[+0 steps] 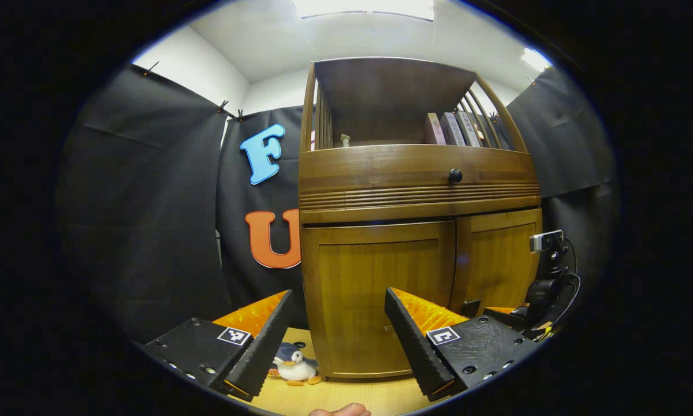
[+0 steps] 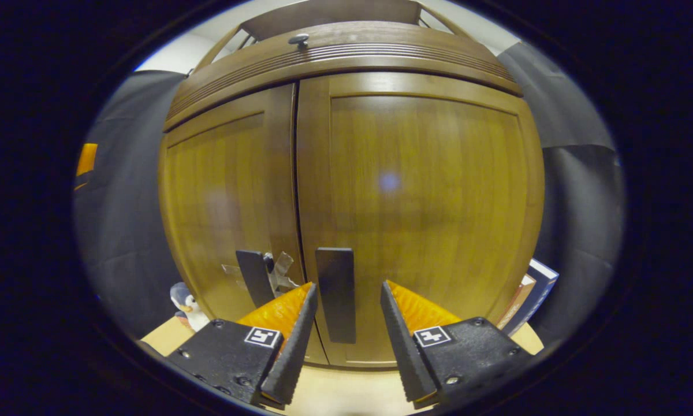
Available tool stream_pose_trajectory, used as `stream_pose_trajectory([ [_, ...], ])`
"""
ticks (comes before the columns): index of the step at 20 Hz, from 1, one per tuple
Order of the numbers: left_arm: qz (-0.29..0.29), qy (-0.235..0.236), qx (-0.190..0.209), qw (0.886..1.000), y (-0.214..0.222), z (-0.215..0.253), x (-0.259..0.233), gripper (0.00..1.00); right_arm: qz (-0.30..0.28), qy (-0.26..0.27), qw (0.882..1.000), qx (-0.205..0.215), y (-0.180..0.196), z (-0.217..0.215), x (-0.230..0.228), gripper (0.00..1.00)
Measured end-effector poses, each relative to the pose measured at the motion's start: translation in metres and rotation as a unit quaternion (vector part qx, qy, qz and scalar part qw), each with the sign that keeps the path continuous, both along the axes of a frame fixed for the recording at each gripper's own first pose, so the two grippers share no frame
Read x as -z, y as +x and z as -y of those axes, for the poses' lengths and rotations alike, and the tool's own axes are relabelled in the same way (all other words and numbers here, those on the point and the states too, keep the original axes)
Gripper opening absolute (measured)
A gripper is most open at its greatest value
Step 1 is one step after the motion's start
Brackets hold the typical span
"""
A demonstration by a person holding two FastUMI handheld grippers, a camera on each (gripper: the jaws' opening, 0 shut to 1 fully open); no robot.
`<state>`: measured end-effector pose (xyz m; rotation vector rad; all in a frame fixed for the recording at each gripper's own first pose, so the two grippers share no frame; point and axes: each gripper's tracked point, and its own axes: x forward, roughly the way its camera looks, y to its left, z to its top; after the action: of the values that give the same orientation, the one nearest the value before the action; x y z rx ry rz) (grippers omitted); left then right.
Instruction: Open the right door of the double-door shoe cabinet with the right hand, and open the left door with the left hand.
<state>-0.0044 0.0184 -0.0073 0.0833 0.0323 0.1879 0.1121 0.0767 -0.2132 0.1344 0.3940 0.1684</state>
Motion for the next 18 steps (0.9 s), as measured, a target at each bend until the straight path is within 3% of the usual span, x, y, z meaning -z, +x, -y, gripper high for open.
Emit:
stream_pose_trajectory([
  [10, -0.013, 0.006, 0.001, 1.000, 0.001, 0.002, 0.003, 0.95, -0.021, -0.016, 1.000, 0.005, 0.021, -0.011, 0.018, 0.39],
  [14, -0.012, 0.006, 0.008, 1.000, -0.003, 0.009, 0.001, 0.95, -0.027, -0.008, 1.000, -0.001, 0.016, -0.012, 0.017, 0.30],
  [18, -0.013, 0.004, 0.012, 1.000, -0.007, 0.013, 0.002, 0.95, -0.029, -0.004, 1.000, -0.005, 0.003, -0.009, 0.014, 0.28],
])
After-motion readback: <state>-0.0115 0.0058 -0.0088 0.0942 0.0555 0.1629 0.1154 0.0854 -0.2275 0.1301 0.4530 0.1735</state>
